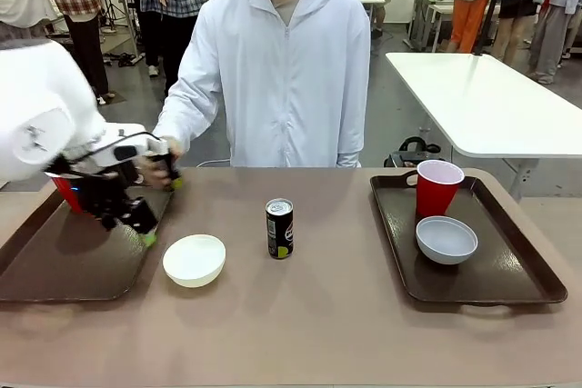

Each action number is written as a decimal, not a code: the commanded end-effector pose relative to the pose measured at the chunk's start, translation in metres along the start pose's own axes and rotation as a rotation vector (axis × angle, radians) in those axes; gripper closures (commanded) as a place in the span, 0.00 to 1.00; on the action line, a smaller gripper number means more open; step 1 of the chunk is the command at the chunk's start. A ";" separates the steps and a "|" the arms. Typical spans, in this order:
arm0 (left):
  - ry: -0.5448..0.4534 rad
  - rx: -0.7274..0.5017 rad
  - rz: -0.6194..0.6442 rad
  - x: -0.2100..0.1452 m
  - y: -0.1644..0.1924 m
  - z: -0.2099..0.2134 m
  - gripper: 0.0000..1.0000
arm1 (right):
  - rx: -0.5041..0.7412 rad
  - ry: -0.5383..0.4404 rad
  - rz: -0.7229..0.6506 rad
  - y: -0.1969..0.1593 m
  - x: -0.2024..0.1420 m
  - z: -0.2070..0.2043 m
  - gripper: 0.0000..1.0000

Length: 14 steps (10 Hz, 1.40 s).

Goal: Prepare tableware on both trays.
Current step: Pick up a Picnic Bowl from the table and place it on a Handle tray.

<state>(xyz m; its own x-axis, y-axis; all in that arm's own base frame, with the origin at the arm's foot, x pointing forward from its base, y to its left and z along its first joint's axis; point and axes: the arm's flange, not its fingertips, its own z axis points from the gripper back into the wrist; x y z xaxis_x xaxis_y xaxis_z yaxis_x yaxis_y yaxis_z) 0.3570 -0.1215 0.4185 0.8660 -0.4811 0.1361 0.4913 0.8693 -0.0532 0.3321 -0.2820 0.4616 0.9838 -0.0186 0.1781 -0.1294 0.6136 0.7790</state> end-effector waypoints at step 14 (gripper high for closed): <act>-0.077 0.138 -0.140 0.007 -0.053 0.059 0.00 | -0.004 -0.008 -0.023 0.002 0.001 0.001 0.00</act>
<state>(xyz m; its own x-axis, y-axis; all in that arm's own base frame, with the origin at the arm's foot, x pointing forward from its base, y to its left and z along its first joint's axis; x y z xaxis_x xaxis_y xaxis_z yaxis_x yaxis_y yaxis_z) 0.3136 -0.1425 0.4902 0.7693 -0.6006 0.2180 0.6086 0.7926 0.0358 0.3319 -0.2826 0.4621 0.9838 -0.0199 0.1781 -0.1284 0.6152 0.7779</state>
